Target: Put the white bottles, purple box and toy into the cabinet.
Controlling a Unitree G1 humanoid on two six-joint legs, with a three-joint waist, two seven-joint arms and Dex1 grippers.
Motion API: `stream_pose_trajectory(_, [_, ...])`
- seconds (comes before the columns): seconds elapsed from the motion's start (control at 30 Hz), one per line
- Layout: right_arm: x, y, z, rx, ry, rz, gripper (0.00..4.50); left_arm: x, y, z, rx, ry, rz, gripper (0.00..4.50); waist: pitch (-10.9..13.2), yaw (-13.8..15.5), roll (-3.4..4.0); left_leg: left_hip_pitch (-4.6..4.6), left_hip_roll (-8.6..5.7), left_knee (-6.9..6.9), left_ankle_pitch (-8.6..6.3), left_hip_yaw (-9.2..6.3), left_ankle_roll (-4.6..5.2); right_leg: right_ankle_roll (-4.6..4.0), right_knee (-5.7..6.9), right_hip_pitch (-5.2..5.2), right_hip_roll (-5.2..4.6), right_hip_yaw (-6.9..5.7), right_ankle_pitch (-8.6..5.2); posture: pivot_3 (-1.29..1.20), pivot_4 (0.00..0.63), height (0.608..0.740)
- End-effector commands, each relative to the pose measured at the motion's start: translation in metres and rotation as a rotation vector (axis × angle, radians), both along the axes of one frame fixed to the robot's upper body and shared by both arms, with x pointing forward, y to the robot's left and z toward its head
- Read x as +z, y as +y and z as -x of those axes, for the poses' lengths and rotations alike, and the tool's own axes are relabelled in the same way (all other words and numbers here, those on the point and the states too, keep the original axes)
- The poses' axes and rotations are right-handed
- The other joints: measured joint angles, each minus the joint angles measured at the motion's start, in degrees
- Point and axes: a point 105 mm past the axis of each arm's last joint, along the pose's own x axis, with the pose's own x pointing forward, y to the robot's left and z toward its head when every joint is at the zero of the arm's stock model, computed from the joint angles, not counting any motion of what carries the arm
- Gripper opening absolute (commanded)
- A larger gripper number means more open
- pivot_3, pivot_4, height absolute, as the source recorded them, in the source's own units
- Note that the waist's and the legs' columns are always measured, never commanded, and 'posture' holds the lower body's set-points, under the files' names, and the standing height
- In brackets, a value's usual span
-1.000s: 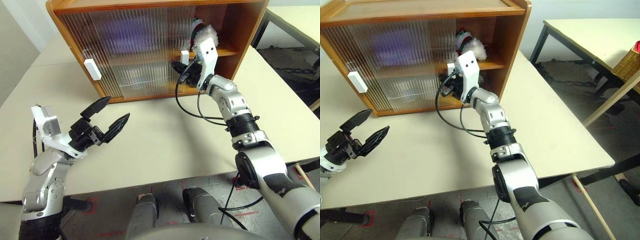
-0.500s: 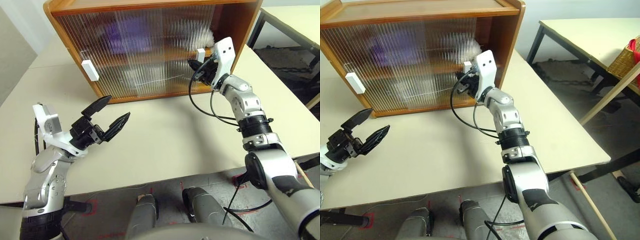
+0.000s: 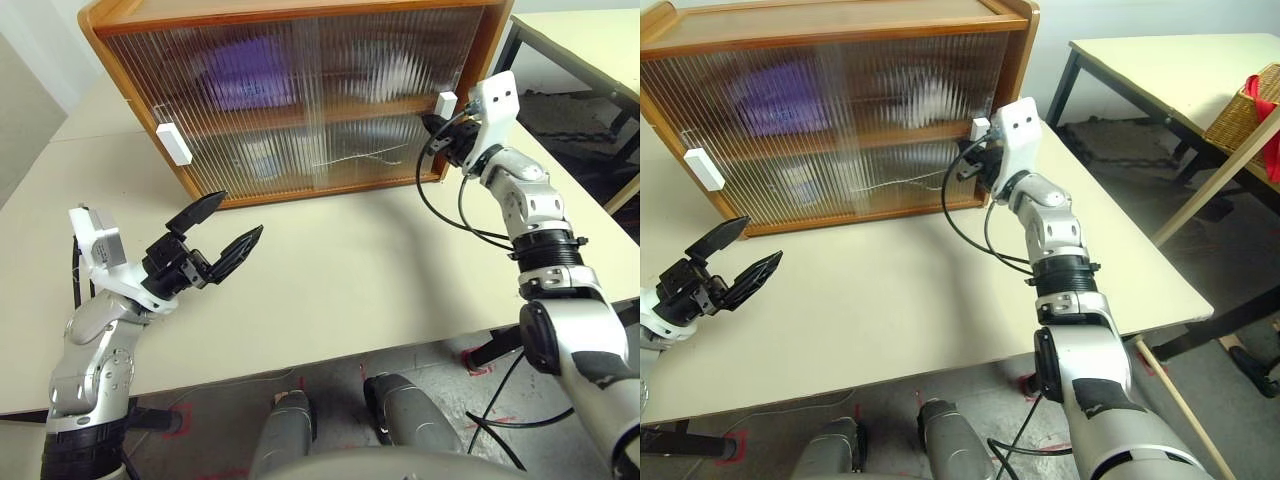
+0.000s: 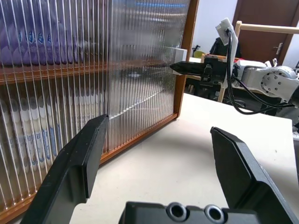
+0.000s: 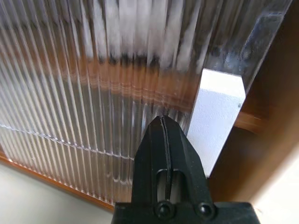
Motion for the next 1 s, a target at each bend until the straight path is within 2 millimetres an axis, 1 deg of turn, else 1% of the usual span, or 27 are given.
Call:
stream_pose_trajectory(0.03, [-0.004,-0.023,-0.003,-0.074,0.009,0.008,0.0,-0.004,0.002,0.0,0.004,0.023,-0.005,4.49,0.0,0.0,0.0,0.0,0.0,0.0,0.0,0.01,0.0,0.09,0.0,0.0,0.0,0.01,-0.05,-0.21,0.096,0.74])
stream_pose_trajectory(0.13, [-0.005,-0.037,-0.004,-0.114,0.012,0.019,0.0,-0.005,0.003,0.0,0.008,0.025,-0.005,4.49,0.0,0.1,0.0,0.0,0.0,0.0,0.0,0.01,0.0,0.12,-0.01,0.02,0.0,0.01,-0.07,-0.2,0.099,0.74])
stream_pose_trajectory(0.2, [-0.002,-0.046,-0.004,-0.129,0.004,0.028,0.0,-0.004,0.004,0.001,0.012,0.026,-0.006,4.49,0.0,0.5,0.01,-0.01,-0.01,0.0,0.0,-0.01,0.0,0.13,-0.03,0.05,-0.04,0.01,-0.07,-0.2,0.1,0.74])
stream_pose_trajectory(0.27, [0.002,-0.048,-0.003,-0.117,-0.009,0.029,0.0,-0.004,0.005,0.002,0.016,0.026,-0.007,4.49,0.0,0.9,0.01,-0.01,-0.07,0.01,0.0,-0.01,0.0,0.18,-0.03,0.1,-0.13,0.01,-0.1,-0.2,0.103,0.74])
stream_pose_trajectory(0.3, [0.004,-0.045,-0.002,-0.096,-0.019,0.023,0.0,-0.004,0.006,0.002,0.017,0.027,-0.007,4.49,0.0,1.0,0.01,-0.02,-0.12,0.01,0.0,0.0,0.0,0.22,-0.04,0.11,-0.2,0.02,-0.1,-0.2,0.103,0.74])
stream_pose_trajectory(0.37, [0.007,-0.007,0.014,0.16,-0.035,0.013,0.0,-0.005,0.007,0.003,0.023,0.037,-0.005,4.49,0.0,1.1,0.02,-0.05,-0.19,0.02,0.0,0.01,-0.01,0.3,-0.05,0.09,-0.29,0.04,-0.12,-0.2,0.104,0.74])
stream_pose_trajectory(0.4, [0.008,0.007,0.023,0.264,-0.039,-0.005,0.0,-0.004,0.007,0.004,0.026,0.039,-0.004,4.49,0.0,1.0,0.02,-0.06,-0.19,0.01,-0.01,0.04,-0.01,0.31,-0.05,0.06,-0.3,0.05,-0.12,-0.2,0.104,0.74])
stream_pose_trajectory(0.43, [0.009,0.015,0.029,0.324,-0.041,-0.018,0.0,-0.004,0.007,0.004,0.027,0.039,-0.003,4.49,0.0,0.8,0.02,-0.06,-0.19,0.0,-0.01,0.07,-0.03,0.31,-0.05,0.03,-0.28,0.06,-0.12,-0.2,0.104,0.74])
stream_pose_trajectory(0.5, [0.005,0.03,0.044,0.465,-0.02,-0.036,0.38,-0.003,0.008,0.004,0.038,0.039,-0.007,4.5,0.0,0.6,0.02,-0.03,-0.15,-0.1,-0.03,0.03,-0.05,0.28,-0.08,0.02,-0.16,0.05,-0.17,-0.19,0.106,0.74])
stream_pose_trajectory(0.53, [0.001,0.038,0.055,0.545,-0.008,-0.017,0.63,-0.004,0.011,0.003,0.065,0.048,-0.023,4.5,0.0,0.5,0.02,-0.02,-0.13,-0.12,-0.02,0.03,-0.06,0.24,-0.08,0.01,-0.12,0.03,-0.21,-0.19,0.106,0.74])
stream_pose_trajectory(0.57, [-0.002,0.042,0.062,0.598,0.001,-0.004,0.97,-0.005,0.014,0.002,0.085,0.054,-0.035,4.5,0.0,0.5,0.02,0.0,-0.09,-0.13,-0.01,0.02,-0.07,0.2,-0.07,0.01,-0.07,0.03,-0.26,-0.19,0.106,0.74])
stream_pose_trajectory(0.6, [-0.008,0.046,0.071,0.66,0.021,0.016,1.37,-0.009,0.023,-0.001,0.155,0.052,-0.085,4.5,0.0,0.5,0.02,0.0,-0.07,-0.15,0.0,0.02,-0.09,0.16,-0.07,0.02,-0.05,0.0,-0.32,-0.19,0.106,0.74])
stream_pose_trajectory(0.63, [-0.017,0.045,0.082,0.716,0.062,0.007,1.66,-0.014,0.042,-0.005,0.286,0.069,-0.117,4.5,0.0,0.4,0.02,0.01,-0.07,-0.16,0.0,0.02,-0.11,0.09,-0.06,0.02,-0.04,-0.02,-0.35,-0.15,0.111,0.74])
stream_pose_trajectory(0.67, [-0.022,0.043,0.089,0.748,0.091,-0.005,2.11,-0.017,0.057,-0.007,0.377,0.08,-0.137,4.5,0.0,0.5,0.02,0.01,-0.06,-0.18,-0.01,0.02,-0.14,0.01,-0.05,0.02,-0.04,-0.02,-0.38,-0.15,0.111,0.74])
stream_pose_trajectory(0.7, [-0.028,0.038,0.094,0.765,0.119,-0.022,2.41,-0.022,0.072,-0.007,0.469,0.108,-0.147,4.5,0.0,0.5,0.02,0.02,-0.08,-0.2,0.0,0.01,-0.17,-0.05,-0.06,0.06,-0.03,-0.03,-0.4,-0.15,0.111,0.74])
stream_pose_trajectory(0.73, [-0.032,0.03,0.098,0.772,0.14,-0.033,2.83,-0.025,0.084,-0.006,0.545,0.12,-0.152,4.5,0.0,0.5,0.02,0.05,-0.09,-0.19,0.0,0.02,-0.21,-0.15,-0.06,0.12,-0.03,-0.03,-0.43,-0.14,0.113,0.74])
stream_pose_trajectory(0.8, [-0.042,0.002,0.104,0.746,0.203,-0.041,3.58,-0.025,0.111,0.001,0.708,0.129,-0.13,4.5,0.0,0.8,0.02,0.08,-0.14,-0.19,-0.03,0.06,-0.39,-0.2,-0.06,0.18,-0.05,0.0,-0.49,-0.13,0.113,0.74])
stream_pose_trajectory(0.87, [-0.05,-0.025,0.104,0.686,0.249,-0.02,4.33,-0.027,0.131,0.007,0.832,0.142,-0.133,4.5,0.0,1.2,0.0,0.09,-0.26,-0.16,-0.05,0.17,-0.46,-0.13,-0.09,0.24,-0.14,0.1,-0.57,-0.12,0.113,0.74])
stream_pose_trajectory(0.9, [-0.051,-0.042,0.098,0.609,0.253,-0.004,4.46,-0.032,0.142,0.011,0.891,0.174,-0.149,4.5,0.0,1.5,-0.01,0.1,-0.29,-0.16,-0.05,0.22,-0.46,-0.11,-0.09,0.25,-0.17,0.17,-0.58,-0.12,0.112,0.74])
stream_pose_trajectory(0.93, [-0.05,-0.058,0.089,0.516,0.247,-0.003,4.46,-0.037,0.151,0.013,0.941,0.208,-0.163,4.5,0.1,1.8,-0.01,0.17,-0.31,-0.16,-0.05,0.27,-0.47,-0.1,-0.1,0.32,-0.19,0.23,-0.59,-0.11,0.114,0.74])
stream_pose_trajectory(1.0, [-0.042,-0.099,0.067,0.261,0.211,-0.067,4.46,-0.044,0.166,0.016,1.016,0.248,-0.173,4.5,0.1,2.2,0.01,0.46,-0.31,-0.17,-0.09,0.28,-0.48,-0.09,-0.09,0.55,-0.21,0.31,-0.6,-0.11,0.114,0.74])
